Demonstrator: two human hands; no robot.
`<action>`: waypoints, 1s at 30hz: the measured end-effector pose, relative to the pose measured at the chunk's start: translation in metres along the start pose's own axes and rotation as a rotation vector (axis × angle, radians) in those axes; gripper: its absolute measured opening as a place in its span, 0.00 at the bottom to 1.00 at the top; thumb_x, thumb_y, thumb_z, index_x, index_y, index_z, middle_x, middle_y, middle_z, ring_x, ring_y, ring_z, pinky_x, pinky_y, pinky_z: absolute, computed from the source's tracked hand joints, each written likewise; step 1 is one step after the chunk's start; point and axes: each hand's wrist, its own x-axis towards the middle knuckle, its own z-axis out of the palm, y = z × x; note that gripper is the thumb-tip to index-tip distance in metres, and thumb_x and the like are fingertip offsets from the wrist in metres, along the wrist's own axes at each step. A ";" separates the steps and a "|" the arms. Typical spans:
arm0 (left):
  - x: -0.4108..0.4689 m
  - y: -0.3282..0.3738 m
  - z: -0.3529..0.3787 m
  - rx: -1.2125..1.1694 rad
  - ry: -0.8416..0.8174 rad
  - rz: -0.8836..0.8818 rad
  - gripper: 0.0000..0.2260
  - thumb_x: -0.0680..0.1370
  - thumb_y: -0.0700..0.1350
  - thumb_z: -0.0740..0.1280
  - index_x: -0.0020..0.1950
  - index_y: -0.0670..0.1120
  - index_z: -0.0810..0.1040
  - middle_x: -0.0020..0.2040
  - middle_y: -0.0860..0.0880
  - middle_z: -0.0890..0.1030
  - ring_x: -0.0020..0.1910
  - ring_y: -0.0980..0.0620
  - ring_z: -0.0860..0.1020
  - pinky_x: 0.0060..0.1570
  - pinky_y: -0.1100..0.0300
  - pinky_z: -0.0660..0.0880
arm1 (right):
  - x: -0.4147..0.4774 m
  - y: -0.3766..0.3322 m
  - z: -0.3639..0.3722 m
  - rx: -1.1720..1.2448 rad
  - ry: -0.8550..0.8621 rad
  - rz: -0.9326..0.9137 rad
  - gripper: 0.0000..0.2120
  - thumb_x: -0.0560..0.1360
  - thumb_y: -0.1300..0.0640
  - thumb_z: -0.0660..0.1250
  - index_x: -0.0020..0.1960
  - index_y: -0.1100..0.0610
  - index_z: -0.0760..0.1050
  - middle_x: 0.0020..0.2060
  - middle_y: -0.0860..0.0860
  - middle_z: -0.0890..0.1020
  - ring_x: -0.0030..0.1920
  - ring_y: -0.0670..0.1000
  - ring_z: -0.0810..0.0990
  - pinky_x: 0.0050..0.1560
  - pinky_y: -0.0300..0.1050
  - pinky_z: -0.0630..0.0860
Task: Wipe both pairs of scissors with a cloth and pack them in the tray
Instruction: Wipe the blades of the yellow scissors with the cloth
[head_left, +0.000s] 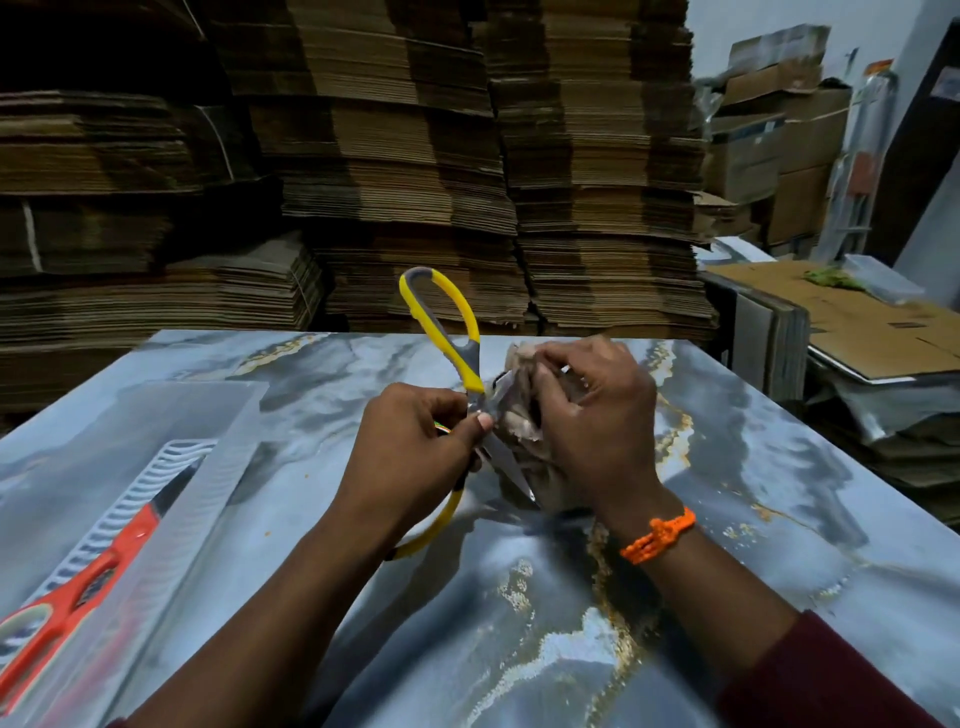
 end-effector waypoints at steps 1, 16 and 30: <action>0.000 -0.001 -0.001 0.005 0.007 -0.001 0.09 0.78 0.41 0.73 0.38 0.44 0.86 0.27 0.49 0.83 0.29 0.48 0.84 0.38 0.46 0.84 | -0.005 -0.008 0.002 -0.003 -0.036 -0.059 0.06 0.75 0.61 0.73 0.52 0.57 0.86 0.43 0.53 0.84 0.46 0.53 0.80 0.45 0.47 0.78; 0.005 -0.011 0.004 -0.134 0.020 -0.118 0.10 0.79 0.39 0.72 0.37 0.40 0.84 0.25 0.47 0.80 0.29 0.46 0.82 0.33 0.52 0.80 | 0.030 0.068 -0.030 0.024 0.048 0.448 0.05 0.78 0.55 0.71 0.52 0.53 0.83 0.46 0.48 0.85 0.49 0.48 0.84 0.55 0.56 0.82; 0.006 -0.006 0.001 -0.081 0.152 -0.174 0.11 0.78 0.41 0.73 0.36 0.42 0.85 0.27 0.46 0.83 0.31 0.46 0.85 0.41 0.44 0.85 | -0.005 -0.023 0.004 0.082 -0.300 -0.074 0.15 0.75 0.66 0.68 0.60 0.59 0.83 0.58 0.53 0.80 0.57 0.44 0.78 0.60 0.34 0.76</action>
